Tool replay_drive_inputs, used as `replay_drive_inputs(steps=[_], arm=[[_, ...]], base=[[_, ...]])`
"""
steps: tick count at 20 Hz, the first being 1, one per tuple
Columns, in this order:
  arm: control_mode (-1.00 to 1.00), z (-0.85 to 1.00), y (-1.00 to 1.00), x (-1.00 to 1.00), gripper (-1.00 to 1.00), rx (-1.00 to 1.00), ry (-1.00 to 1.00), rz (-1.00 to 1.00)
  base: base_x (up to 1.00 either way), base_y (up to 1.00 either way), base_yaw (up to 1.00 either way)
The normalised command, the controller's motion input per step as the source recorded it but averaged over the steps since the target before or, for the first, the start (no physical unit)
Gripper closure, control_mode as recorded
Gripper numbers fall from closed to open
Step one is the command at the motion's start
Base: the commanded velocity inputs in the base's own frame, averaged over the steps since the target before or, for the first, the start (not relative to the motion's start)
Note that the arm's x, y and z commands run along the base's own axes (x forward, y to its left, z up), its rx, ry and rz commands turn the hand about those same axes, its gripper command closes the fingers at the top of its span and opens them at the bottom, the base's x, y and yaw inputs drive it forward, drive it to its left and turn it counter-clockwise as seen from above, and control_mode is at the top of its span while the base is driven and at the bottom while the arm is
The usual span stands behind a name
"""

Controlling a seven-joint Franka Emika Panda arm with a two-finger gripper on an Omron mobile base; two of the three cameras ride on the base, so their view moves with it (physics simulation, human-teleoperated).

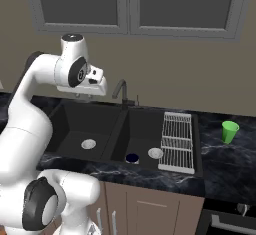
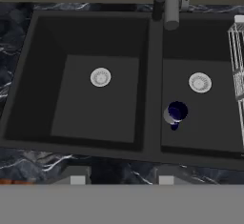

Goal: Move any existing items from the left basin to the right basin for drying. Then move the cup from the counter to the left basin of the sink for washing.

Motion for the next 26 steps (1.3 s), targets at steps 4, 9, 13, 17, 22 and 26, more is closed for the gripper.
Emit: replay_drive_inputs(steps=[4,9,13,17,22,26], arm=[[-1.0,-0.1,0.0,0.0,-1.0,0.0,0.07,0.0],[-1.0,-0.16,-0.28,0.05,-1.0,-0.06,0.03,0.0],[-1.0,-0.01,-0.77,-0.26,-1.0,-0.18,-0.03,0.05],[-1.0,0.0,-0.78,-0.26,-1.0,-0.3,-0.04,0.07],[-1.0,0.0,-0.8,-0.14,-1.0,-0.21,-0.02,0.01],[-1.0,0.0,-0.8,0.0,-1.0,-0.15,0.0,0.0]], base=[[0.0,0.0,0.0],[0.0,0.0,0.0],[0.0,0.0,0.0],[0.0,0.0,0.0],[0.0,0.0,0.0],[0.0,0.0,0.0]])
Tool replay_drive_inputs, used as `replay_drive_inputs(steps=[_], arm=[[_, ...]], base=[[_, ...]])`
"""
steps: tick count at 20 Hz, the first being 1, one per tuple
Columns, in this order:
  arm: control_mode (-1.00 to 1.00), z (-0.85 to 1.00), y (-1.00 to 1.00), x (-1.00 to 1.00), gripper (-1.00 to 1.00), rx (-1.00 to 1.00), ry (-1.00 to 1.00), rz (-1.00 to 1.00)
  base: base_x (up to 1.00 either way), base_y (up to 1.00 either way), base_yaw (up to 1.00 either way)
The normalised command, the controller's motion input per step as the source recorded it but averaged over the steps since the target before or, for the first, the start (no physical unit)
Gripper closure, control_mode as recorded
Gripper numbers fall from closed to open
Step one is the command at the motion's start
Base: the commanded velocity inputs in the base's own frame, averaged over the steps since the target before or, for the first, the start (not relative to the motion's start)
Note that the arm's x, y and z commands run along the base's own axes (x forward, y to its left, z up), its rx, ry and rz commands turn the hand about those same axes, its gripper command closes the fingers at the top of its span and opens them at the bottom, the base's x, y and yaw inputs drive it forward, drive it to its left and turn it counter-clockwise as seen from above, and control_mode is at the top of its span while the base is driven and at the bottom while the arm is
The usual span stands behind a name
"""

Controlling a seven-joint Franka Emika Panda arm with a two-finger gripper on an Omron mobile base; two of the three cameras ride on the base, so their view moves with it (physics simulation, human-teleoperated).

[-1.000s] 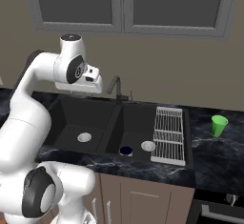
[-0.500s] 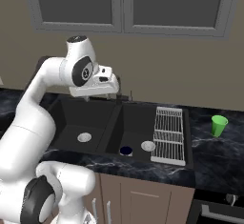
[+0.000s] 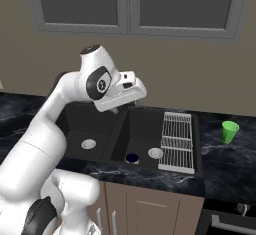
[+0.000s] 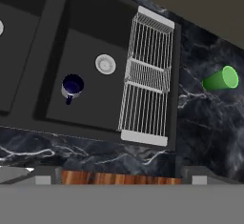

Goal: Move any existing items from the left basin to the right basin for drying. Then move the cup from the counter to the left basin of the sink for washing.

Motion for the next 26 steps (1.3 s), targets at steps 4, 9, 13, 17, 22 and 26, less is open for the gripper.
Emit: replay_drive_inputs(steps=[4,9,13,17,22,26], arm=[[-1.0,0.0,-0.76,0.0,-1.0,-0.11,0.0,0.0],[-1.0,0.0,-0.79,0.09,-1.0,-0.03,0.01,0.0],[-1.0,-0.07,-0.76,0.26,-1.0,0.0,0.03,-0.01],[-1.0,-0.1,-0.84,0.1,-1.0,0.02,0.0,0.0],[-1.0,-0.18,-0.8,0.2,-1.0,0.05,0.0,0.0],[-1.0,-0.26,-0.66,0.31,-1.0,0.07,0.0,-0.02]], base=[[0.0,0.0,0.0],[0.0,0.0,0.0],[0.0,0.0,0.0],[0.0,0.0,0.0],[0.0,0.0,0.0],[0.0,0.0,0.0]])
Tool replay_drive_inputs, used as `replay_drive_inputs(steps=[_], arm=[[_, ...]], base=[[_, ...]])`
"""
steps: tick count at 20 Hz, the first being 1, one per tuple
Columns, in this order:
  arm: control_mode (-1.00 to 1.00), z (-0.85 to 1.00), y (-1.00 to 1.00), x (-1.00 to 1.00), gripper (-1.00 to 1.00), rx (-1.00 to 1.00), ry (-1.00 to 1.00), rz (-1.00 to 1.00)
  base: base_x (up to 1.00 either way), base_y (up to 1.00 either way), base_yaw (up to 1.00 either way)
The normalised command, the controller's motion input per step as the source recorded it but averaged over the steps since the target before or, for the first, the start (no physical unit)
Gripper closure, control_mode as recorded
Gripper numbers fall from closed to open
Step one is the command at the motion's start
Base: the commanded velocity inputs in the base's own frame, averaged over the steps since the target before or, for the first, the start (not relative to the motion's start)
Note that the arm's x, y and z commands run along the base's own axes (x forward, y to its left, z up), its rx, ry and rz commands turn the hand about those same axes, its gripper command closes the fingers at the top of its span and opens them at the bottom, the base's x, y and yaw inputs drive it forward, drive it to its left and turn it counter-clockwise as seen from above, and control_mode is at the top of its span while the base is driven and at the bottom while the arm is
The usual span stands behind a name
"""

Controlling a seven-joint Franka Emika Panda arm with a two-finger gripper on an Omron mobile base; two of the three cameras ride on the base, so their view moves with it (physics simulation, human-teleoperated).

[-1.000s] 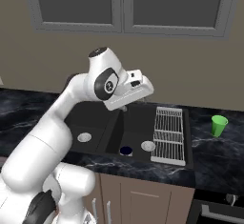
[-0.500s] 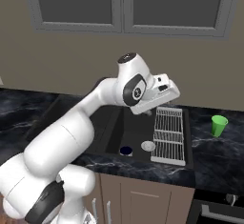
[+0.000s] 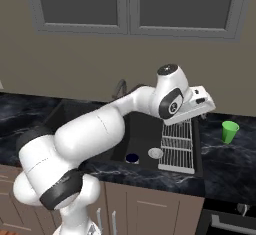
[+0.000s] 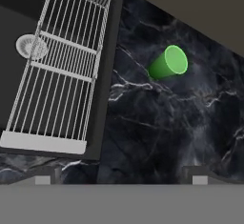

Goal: Move any existing items from the left basin to the right basin for drying. Then move the cup from the counter to the left basin of the sink for washing.

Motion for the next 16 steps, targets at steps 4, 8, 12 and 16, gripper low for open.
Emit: replay_drive_inputs(steps=[4,8,12,16], arm=[[-1.0,-0.41,-0.48,0.32,-1.0,0.07,0.0,-0.03],[-1.0,-0.48,-0.34,0.35,-1.0,0.0,0.03,-0.03],[-1.0,-0.33,-0.28,0.48,-1.0,0.0,0.07,-0.02],[-1.0,-0.2,-0.21,0.29,-1.0,0.0,0.01,-0.03]], base=[[0.0,0.0,0.0],[0.0,0.0,0.0],[0.0,0.0,0.0],[0.0,0.0,0.0]])
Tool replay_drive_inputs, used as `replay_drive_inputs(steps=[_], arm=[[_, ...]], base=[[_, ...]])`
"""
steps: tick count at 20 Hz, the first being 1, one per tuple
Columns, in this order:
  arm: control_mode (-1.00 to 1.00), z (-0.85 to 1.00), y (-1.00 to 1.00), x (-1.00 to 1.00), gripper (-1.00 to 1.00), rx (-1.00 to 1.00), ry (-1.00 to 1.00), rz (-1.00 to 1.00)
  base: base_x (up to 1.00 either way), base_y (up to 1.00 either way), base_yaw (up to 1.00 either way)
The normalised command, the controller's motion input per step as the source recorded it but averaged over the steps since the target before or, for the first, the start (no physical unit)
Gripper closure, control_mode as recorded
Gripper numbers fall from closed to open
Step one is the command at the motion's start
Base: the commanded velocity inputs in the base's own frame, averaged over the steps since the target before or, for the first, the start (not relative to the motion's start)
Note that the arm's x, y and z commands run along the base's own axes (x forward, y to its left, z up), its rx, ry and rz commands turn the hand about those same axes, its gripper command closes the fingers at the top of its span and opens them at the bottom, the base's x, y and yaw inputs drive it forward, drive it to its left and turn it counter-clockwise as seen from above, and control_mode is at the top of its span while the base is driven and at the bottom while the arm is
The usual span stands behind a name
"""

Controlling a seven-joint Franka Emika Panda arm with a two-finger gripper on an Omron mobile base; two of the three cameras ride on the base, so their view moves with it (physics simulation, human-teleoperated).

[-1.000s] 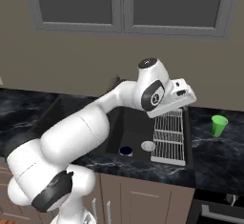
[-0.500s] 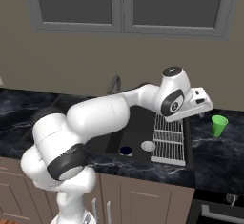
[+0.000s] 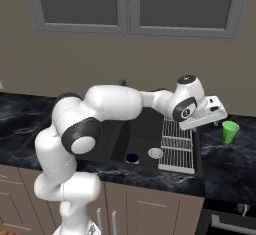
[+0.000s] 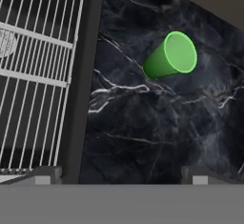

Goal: Move any existing items from the left basin to the right basin for drying. Then move the cup from the counter to the left basin of the sink for washing.

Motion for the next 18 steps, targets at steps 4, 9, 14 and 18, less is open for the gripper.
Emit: replay_drive_inputs(steps=[4,9,14,18], arm=[[-1.0,-0.04,-0.23,0.18,-1.0,0.0,0.0,-0.04],[-1.0,-0.02,-0.26,0.19,-1.0,0.0,0.01,-0.02],[-1.0,-0.16,-0.23,0.35,-1.0,0.0,0.03,0.0],[-1.0,-0.23,-0.18,0.29,-1.0,0.0,0.0,0.0]], base=[[0.0,0.0,0.0],[0.0,0.0,0.0],[0.0,0.0,0.0],[0.0,0.0,0.0]])
